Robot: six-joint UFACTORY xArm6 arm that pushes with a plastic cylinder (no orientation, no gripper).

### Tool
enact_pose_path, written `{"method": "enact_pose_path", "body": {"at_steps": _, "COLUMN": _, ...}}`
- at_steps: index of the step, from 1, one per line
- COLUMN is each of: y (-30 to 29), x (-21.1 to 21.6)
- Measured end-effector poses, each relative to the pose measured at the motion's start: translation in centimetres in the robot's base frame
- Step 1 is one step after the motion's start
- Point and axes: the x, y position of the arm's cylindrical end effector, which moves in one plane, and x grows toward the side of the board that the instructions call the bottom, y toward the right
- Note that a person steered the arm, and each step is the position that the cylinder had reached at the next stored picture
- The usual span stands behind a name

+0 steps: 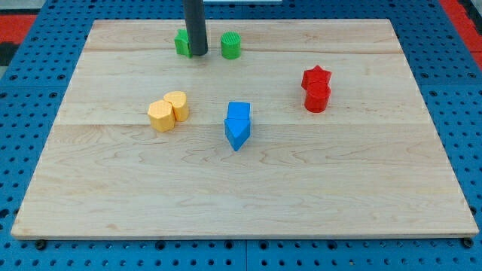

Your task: Push the green circle slightly upwards

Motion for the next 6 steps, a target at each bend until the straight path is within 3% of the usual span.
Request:
{"method": "enact_pose_path", "body": {"at_steps": 3, "y": 0.5, "x": 3.8}}
{"method": "enact_pose_path", "body": {"at_steps": 4, "y": 5.2, "x": 3.4}}
{"method": "enact_pose_path", "body": {"at_steps": 6, "y": 6.2, "x": 1.0}}
